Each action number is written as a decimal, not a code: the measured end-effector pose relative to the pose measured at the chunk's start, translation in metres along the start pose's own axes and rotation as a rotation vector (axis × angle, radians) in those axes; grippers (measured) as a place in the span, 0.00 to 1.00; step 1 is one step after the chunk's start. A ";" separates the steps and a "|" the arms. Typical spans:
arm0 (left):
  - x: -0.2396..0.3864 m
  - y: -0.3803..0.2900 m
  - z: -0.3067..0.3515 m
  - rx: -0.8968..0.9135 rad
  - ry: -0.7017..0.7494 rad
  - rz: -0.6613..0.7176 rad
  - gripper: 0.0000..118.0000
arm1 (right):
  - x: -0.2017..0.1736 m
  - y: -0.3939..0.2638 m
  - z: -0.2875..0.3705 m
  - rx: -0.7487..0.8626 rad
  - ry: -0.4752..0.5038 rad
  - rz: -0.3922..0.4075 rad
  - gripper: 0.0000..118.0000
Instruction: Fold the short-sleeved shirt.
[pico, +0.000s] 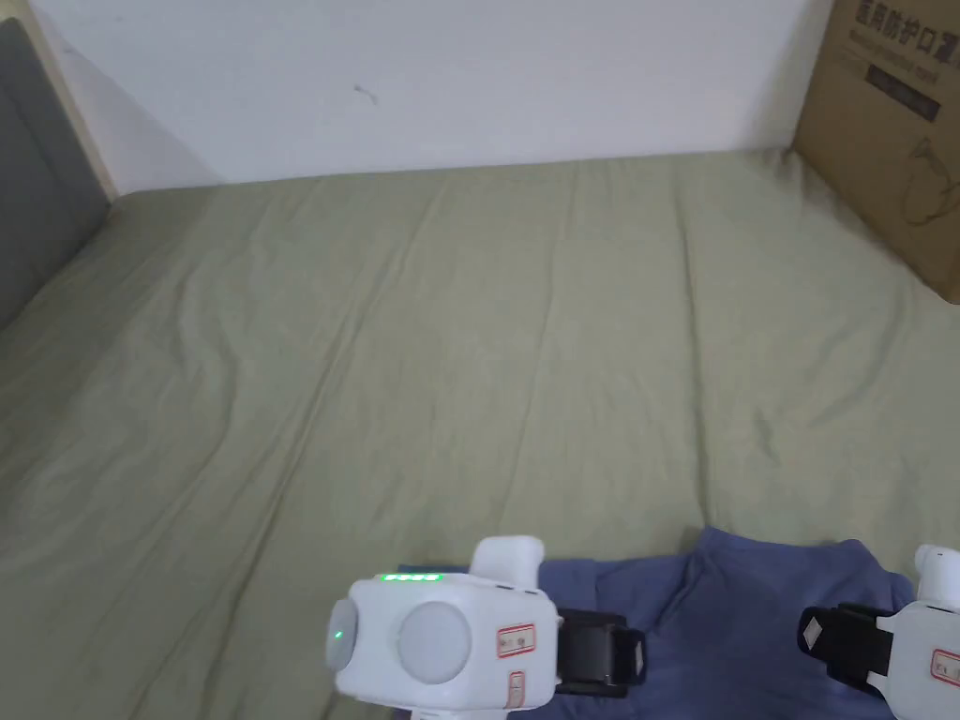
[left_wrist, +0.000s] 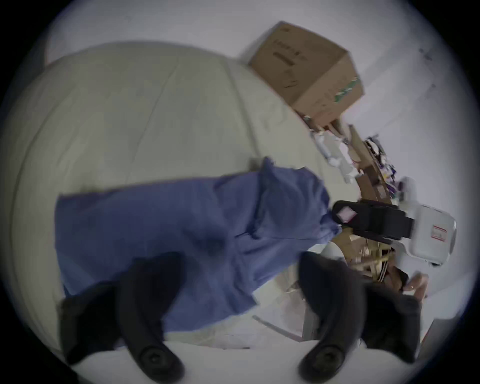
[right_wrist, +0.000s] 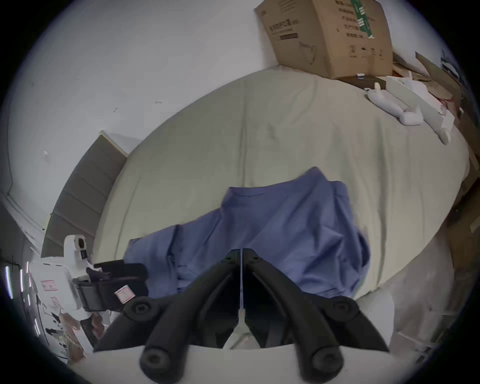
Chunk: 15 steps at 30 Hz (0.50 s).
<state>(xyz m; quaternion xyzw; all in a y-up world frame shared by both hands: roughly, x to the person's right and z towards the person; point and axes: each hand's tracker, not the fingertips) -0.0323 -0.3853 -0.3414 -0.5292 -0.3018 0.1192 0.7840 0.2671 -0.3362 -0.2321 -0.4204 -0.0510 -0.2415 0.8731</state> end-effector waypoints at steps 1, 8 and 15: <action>-0.006 -0.002 0.010 0.052 -0.026 0.029 0.84 | 0.003 0.001 0.001 0.004 -0.006 0.001 0.02; -0.041 0.004 0.080 0.228 -0.102 0.140 0.01 | -0.004 0.004 -0.001 0.025 0.034 -0.036 0.02; -0.044 -0.010 0.021 0.070 -0.045 0.166 0.01 | -0.015 -0.002 -0.005 0.020 0.062 -0.017 0.02</action>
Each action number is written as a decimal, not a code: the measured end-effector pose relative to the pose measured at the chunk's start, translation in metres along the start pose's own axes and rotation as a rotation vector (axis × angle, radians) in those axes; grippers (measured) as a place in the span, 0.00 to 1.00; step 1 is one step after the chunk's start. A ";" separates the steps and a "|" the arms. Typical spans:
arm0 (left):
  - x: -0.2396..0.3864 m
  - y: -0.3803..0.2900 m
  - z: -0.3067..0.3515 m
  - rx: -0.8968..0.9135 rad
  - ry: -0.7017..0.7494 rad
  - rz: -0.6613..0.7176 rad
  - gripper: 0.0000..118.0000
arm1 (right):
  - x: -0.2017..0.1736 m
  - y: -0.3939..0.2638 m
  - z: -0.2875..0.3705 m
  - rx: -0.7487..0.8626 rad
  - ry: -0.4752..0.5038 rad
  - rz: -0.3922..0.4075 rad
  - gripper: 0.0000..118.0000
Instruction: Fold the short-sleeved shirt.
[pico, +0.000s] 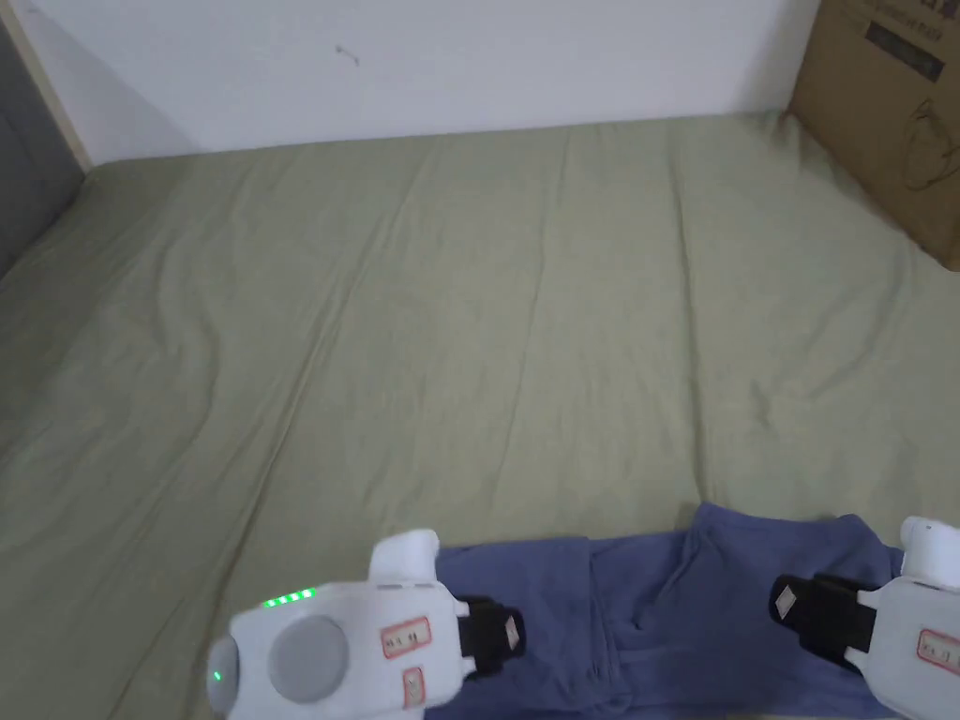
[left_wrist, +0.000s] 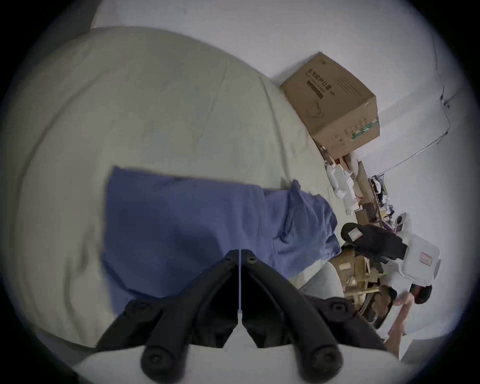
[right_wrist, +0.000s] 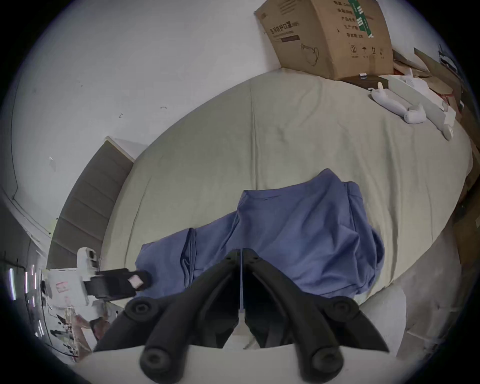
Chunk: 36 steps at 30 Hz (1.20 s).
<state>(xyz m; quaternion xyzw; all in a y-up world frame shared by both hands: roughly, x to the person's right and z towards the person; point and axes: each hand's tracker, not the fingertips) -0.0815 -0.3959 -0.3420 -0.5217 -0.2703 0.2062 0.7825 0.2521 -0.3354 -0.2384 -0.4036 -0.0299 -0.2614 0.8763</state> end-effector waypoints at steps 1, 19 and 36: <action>0.004 -0.004 -0.010 -0.010 0.000 -0.014 0.01 | 0.000 0.000 -0.001 -0.007 0.003 0.004 0.02; -0.032 -0.005 0.056 0.064 -0.121 0.037 0.01 | -0.007 -0.001 0.000 -0.029 -0.019 0.006 0.02; -0.117 -0.001 -0.021 -0.044 -0.497 0.452 0.09 | -0.045 -0.011 -0.033 -0.154 0.054 0.070 0.02</action>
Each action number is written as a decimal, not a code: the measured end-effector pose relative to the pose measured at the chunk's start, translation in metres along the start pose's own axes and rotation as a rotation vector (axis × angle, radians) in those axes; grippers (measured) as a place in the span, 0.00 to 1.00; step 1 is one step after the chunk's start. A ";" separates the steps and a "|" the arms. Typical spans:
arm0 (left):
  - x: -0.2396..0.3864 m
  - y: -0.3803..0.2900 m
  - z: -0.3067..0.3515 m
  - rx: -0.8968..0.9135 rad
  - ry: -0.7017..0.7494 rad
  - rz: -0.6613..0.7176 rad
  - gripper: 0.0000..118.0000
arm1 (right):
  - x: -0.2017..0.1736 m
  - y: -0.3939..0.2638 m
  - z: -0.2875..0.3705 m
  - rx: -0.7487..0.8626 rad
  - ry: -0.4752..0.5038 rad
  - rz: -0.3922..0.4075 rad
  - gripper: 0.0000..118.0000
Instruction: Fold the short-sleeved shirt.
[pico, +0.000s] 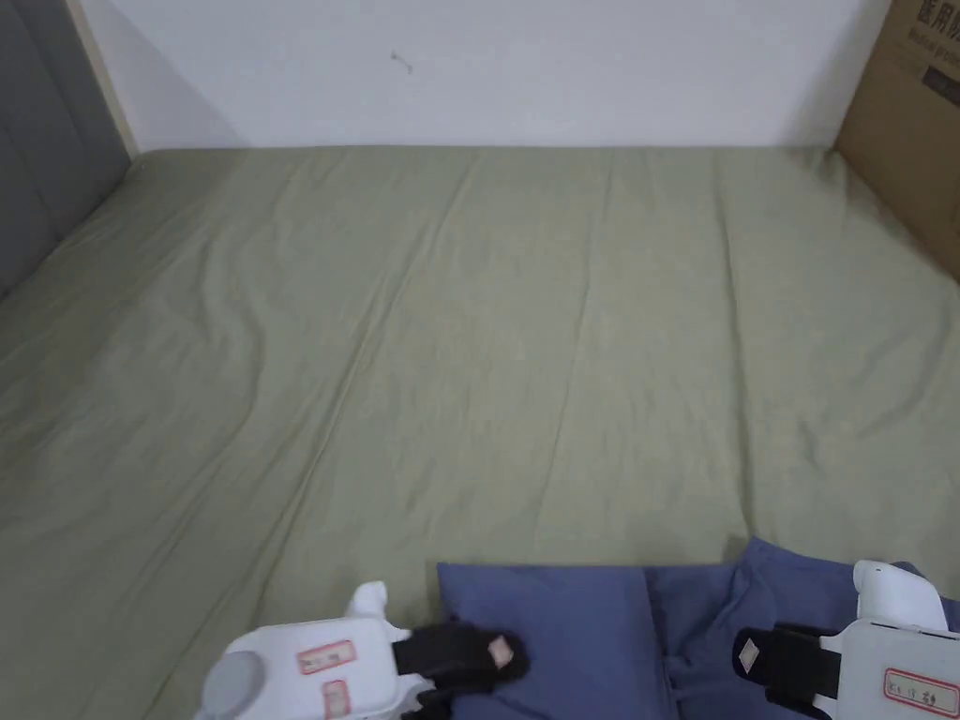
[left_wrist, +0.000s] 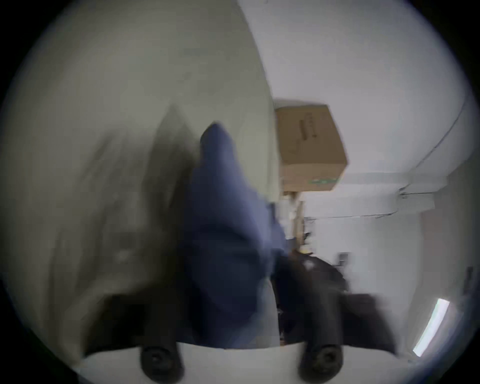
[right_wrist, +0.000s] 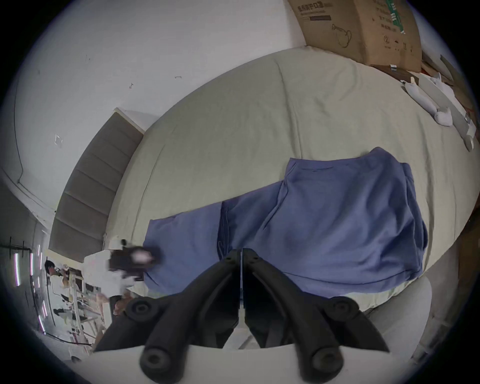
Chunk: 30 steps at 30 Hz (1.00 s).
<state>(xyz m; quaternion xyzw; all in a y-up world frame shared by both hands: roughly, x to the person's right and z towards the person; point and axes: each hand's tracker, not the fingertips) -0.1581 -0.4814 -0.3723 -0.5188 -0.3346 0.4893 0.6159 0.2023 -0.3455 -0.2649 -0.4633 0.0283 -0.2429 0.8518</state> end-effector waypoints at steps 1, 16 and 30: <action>-0.003 -0.001 -0.003 0.020 0.196 -0.056 0.09 | 0.000 0.000 0.000 -0.007 0.000 0.001 0.02; -0.006 0.014 0.158 0.189 0.292 -0.117 0.09 | -0.015 0.018 -0.018 -0.011 0.017 0.059 0.02; 0.036 0.030 0.267 0.384 0.562 -0.129 0.09 | -0.060 0.023 -0.040 -0.033 0.097 0.148 0.02</action>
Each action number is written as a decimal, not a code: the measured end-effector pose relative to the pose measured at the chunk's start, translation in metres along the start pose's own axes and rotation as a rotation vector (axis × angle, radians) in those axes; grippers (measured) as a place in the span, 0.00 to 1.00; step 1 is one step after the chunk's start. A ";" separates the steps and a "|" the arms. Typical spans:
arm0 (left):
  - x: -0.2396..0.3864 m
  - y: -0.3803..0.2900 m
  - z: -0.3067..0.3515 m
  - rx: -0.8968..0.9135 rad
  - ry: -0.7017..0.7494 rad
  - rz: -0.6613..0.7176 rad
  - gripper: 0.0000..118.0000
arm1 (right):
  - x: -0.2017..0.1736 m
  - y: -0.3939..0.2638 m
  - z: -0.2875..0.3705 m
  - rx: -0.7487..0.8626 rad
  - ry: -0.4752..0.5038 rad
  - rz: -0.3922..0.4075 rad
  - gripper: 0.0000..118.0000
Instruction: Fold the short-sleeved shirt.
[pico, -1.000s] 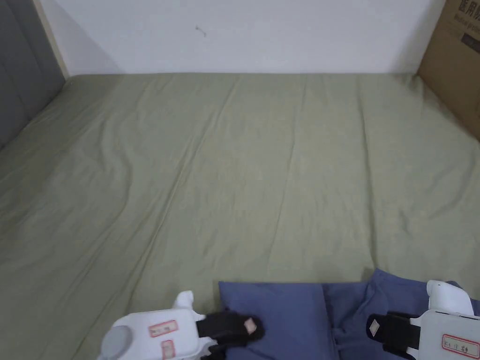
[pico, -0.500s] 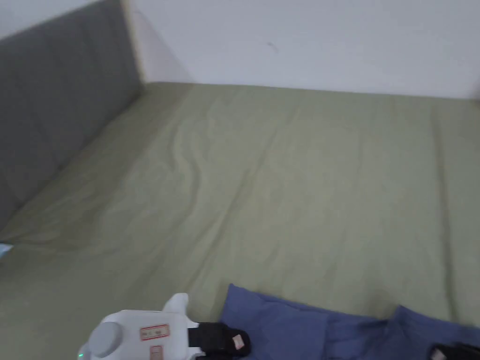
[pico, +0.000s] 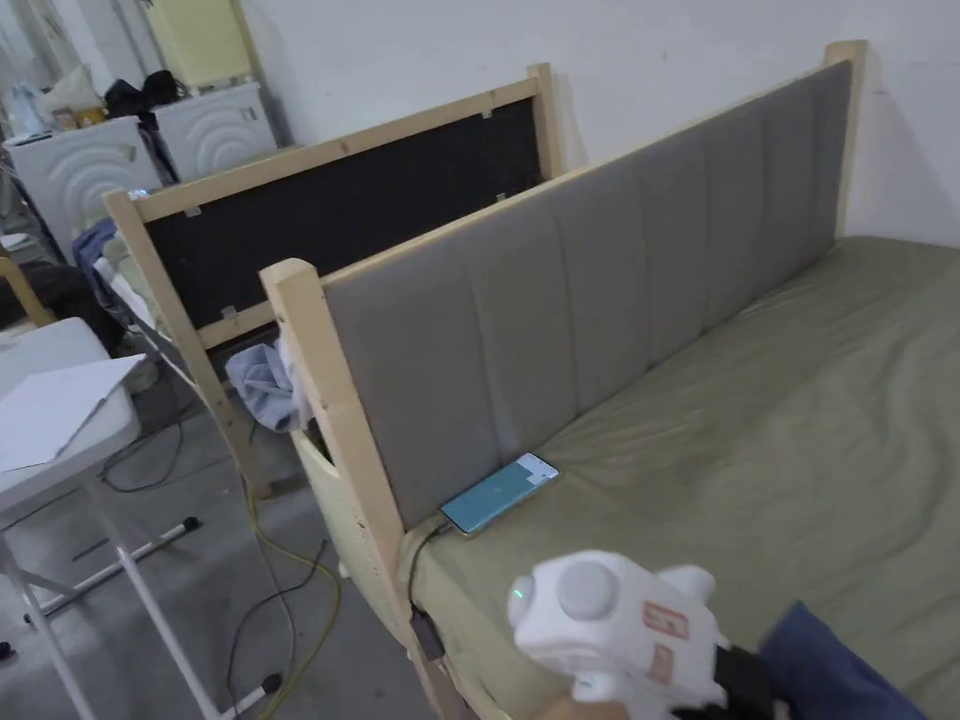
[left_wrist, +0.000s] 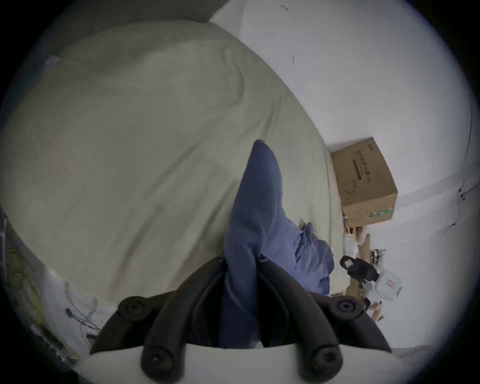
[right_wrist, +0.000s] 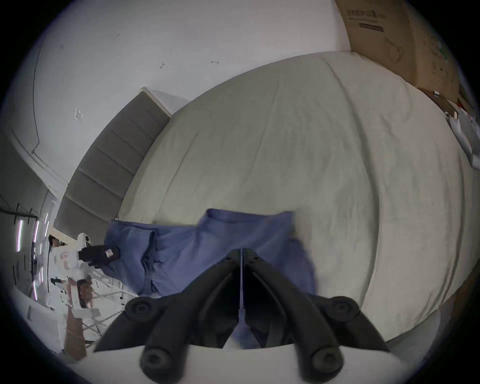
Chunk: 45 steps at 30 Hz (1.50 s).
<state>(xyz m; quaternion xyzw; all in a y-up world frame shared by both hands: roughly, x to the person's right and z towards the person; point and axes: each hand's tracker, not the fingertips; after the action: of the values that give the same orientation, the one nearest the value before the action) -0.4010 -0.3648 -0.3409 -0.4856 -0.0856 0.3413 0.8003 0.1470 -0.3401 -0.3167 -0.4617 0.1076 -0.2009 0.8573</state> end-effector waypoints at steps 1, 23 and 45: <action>0.001 0.007 0.006 0.016 0.013 -0.010 0.09 | 0.003 -0.001 0.003 0.002 -0.006 0.003 0.02; 0.248 -0.068 -0.060 -0.050 0.243 -0.660 0.09 | 0.100 -0.026 0.076 0.116 -0.104 -0.202 0.02; 0.223 -0.100 -0.152 -0.207 -0.005 -0.463 0.00 | 0.121 -0.044 0.070 0.110 -0.064 -0.263 0.02</action>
<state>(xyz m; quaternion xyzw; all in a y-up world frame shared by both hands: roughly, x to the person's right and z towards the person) -0.1157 -0.3627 -0.3787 -0.5315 -0.2310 0.1393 0.8030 0.2710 -0.3627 -0.2412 -0.4305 0.0076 -0.3020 0.8505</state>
